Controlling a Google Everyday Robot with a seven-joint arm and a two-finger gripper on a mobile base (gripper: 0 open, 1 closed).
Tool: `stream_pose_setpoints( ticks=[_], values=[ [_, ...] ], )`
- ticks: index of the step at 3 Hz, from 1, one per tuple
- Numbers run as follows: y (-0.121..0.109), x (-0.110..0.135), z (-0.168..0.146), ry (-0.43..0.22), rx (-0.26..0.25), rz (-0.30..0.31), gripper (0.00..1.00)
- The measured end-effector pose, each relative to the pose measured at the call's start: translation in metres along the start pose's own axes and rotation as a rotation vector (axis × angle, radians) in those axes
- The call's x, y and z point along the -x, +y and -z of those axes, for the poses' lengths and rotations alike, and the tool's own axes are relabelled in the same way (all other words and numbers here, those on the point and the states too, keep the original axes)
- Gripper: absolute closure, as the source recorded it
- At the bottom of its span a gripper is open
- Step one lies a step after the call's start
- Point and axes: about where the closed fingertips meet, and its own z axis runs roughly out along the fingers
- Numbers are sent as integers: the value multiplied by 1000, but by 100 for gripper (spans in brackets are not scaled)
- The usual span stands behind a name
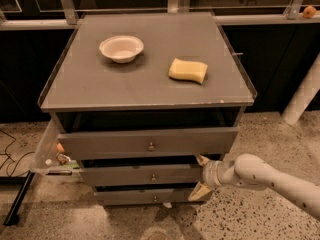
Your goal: Open middle drawer
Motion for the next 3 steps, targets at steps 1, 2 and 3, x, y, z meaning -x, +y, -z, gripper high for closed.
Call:
stream_pose_setpoints(
  ticks=[1,2,3],
  values=[
    [5,-23,-15,10,10,-48,0],
    [-4,-26,-21,7,-1,-41,0],
    [-11,-31,-26,14,-8,-37,0]
  ],
)
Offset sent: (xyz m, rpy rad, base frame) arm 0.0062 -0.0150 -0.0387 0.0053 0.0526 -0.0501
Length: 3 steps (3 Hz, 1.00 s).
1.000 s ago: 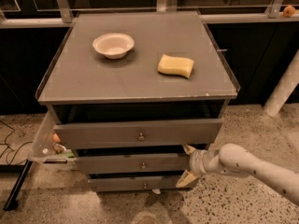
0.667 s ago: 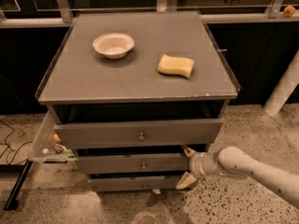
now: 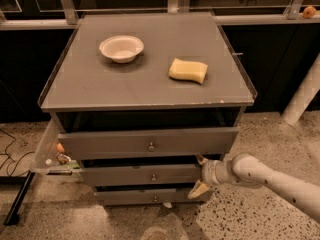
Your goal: Open middle drawer
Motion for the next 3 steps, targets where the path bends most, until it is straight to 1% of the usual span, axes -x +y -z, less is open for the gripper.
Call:
stream_pose_setpoints(
  ticks=[1,2,3],
  values=[
    [-3,-8,-5,12,-1,-1,0],
    [-3,-8,-5,12,-1,-1,19],
    [-3,-8,-5,12,-1,-1,43]
  ],
)
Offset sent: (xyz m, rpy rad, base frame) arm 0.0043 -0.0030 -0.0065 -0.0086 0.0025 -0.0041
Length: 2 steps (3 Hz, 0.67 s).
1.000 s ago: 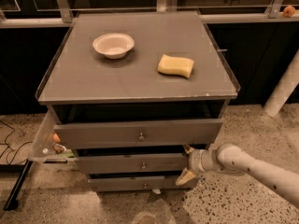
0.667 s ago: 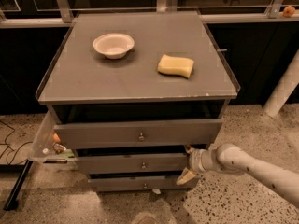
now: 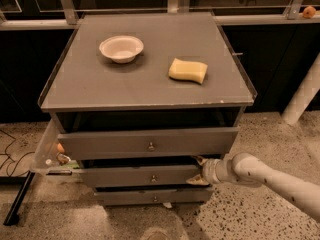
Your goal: Open middle drawer
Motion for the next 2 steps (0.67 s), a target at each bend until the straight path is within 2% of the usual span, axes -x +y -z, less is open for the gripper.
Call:
stream_pose_setpoints(
  ticks=[2],
  values=[
    [-4,6,6,0,0,0,89]
  ],
)
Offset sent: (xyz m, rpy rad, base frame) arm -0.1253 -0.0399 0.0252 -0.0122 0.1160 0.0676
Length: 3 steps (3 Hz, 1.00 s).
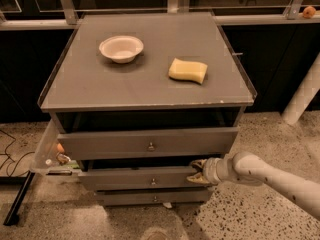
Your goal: Open middle drawer
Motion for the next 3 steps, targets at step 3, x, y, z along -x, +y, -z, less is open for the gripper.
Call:
stream_pose_setpoints(
  ticks=[3],
  values=[
    [1,1,4,0,2,-6,60]
  ],
)
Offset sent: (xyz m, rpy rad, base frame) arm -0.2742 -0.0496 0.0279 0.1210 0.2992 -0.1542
